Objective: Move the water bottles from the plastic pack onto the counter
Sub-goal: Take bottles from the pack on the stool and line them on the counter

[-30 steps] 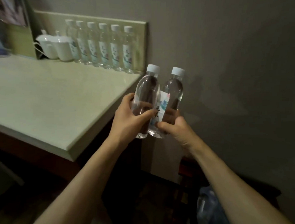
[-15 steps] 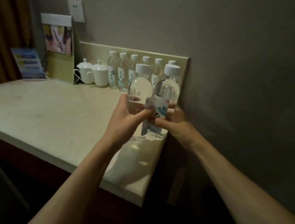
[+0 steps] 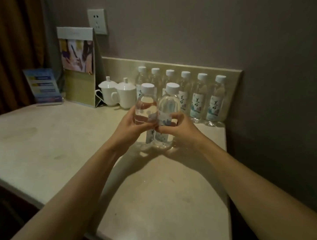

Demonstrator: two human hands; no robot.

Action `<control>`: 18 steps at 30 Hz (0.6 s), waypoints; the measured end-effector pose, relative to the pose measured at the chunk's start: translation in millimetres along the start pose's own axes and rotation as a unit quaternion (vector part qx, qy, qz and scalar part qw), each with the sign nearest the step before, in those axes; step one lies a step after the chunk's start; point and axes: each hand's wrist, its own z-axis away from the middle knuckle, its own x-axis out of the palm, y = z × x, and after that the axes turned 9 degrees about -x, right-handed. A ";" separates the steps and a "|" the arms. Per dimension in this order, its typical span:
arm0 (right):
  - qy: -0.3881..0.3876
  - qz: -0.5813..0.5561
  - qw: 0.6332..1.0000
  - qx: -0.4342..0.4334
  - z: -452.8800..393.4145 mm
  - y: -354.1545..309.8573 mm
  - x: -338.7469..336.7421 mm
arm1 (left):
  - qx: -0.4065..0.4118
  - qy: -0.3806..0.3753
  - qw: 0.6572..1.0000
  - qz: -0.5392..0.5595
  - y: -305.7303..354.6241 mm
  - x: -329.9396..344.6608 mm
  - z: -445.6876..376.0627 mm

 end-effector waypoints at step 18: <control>0.126 0.099 0.985 0.067 -81.9 1.8 63.0 | 0.003 -0.189 0.982 -0.025 -16.7 -100.3 -104.6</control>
